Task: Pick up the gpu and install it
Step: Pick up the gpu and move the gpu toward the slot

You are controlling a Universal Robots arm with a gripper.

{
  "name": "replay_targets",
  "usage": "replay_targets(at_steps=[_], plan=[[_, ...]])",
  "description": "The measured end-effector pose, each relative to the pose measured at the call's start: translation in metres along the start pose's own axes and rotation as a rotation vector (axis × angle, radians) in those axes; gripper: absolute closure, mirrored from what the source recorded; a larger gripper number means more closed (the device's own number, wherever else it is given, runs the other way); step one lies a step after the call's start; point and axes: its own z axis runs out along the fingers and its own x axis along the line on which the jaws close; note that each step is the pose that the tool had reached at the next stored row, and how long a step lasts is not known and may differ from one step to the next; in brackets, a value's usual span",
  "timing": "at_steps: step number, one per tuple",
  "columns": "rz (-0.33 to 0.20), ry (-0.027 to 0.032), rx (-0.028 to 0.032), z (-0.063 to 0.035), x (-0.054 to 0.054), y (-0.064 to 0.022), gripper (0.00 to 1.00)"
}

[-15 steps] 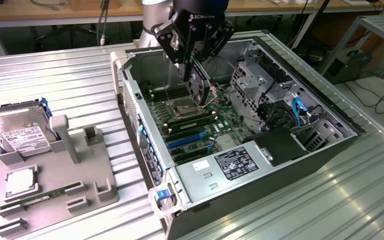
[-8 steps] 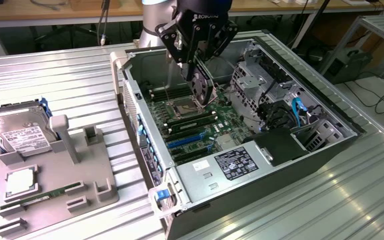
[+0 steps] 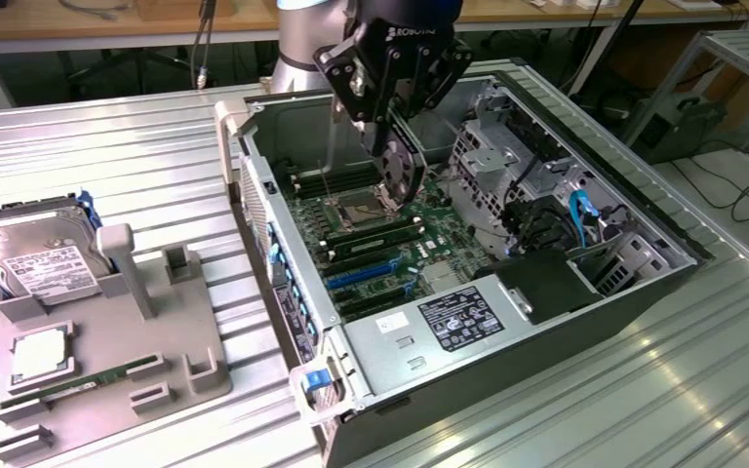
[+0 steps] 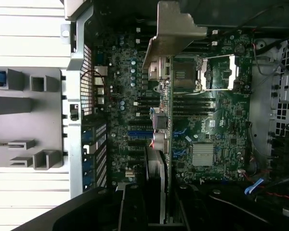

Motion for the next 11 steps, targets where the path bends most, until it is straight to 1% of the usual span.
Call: replay_targets(at_steps=[11], plan=[[0.000,0.0000,0.0015,0.0003,-0.0113,-0.0002,0.73]])
